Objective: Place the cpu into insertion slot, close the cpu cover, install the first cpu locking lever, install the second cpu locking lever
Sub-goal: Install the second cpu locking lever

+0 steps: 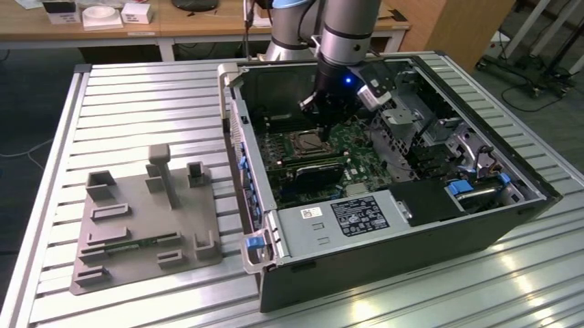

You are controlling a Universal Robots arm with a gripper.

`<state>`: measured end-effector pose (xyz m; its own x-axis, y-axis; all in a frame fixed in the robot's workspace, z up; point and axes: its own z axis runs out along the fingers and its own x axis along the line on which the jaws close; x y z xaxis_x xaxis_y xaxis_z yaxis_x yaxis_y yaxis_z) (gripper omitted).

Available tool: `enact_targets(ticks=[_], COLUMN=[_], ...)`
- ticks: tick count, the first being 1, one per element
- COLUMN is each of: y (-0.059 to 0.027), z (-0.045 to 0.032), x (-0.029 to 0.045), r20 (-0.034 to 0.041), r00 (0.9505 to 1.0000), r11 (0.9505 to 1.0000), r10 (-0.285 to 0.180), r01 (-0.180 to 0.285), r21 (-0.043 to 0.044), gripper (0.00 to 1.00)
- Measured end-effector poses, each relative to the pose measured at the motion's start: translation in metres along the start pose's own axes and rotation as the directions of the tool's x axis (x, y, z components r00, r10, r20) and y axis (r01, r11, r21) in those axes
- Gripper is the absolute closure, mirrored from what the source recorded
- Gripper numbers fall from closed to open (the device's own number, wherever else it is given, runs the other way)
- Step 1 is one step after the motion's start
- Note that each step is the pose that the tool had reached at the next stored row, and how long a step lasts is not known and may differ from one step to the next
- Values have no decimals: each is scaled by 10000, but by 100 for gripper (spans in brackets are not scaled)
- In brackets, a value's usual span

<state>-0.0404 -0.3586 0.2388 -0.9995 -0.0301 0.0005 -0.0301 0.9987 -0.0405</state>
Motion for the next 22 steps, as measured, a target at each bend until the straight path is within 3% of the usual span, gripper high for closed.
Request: enact_targets(ticks=[9, 22], y=[-44, -47], z=[2, 2], x=[103, 321], r20=[1, 0], r00=[10000, 10000], r11=[10000, 10000], r10=[0, 0], r01=[0, 0], r21=[0, 0], gripper=[90, 90])
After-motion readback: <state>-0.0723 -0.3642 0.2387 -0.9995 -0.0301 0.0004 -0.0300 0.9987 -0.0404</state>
